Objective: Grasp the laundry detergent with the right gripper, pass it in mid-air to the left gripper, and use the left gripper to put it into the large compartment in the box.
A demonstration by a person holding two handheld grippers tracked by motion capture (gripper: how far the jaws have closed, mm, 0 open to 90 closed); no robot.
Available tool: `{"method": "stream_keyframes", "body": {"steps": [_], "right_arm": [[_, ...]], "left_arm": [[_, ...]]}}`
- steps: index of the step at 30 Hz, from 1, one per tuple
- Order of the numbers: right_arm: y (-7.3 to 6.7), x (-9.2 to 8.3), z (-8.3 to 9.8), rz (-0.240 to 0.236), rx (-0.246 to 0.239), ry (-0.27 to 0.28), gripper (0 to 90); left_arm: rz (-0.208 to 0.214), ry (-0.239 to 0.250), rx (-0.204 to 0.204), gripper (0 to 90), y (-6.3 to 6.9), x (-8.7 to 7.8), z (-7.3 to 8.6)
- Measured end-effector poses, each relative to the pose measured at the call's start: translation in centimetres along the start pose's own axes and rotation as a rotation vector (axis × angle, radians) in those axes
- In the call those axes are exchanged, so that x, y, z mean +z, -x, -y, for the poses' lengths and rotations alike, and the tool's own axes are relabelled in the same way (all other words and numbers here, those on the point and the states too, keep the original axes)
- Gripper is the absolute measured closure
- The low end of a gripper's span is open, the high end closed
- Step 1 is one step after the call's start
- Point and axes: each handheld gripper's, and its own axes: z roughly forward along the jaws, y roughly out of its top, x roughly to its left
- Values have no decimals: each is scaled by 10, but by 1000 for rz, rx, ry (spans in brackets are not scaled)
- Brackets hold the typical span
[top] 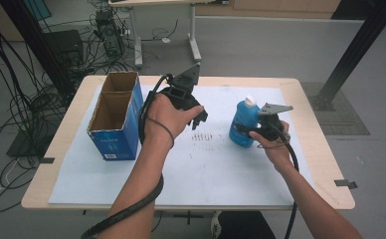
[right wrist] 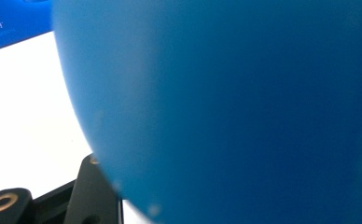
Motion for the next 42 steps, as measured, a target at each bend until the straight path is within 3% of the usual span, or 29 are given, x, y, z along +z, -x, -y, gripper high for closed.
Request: {"method": "stream_keyframes", "body": {"steps": [33,42], "right_arm": [[0,0,-1,-4,-6,-5,452],[-2,0,-1,2,-13,-11,449]], "left_arm": [[0,-7,-8,64,-6,-3,-2],[0,-4,6,63,-5,-7,-4]]}}
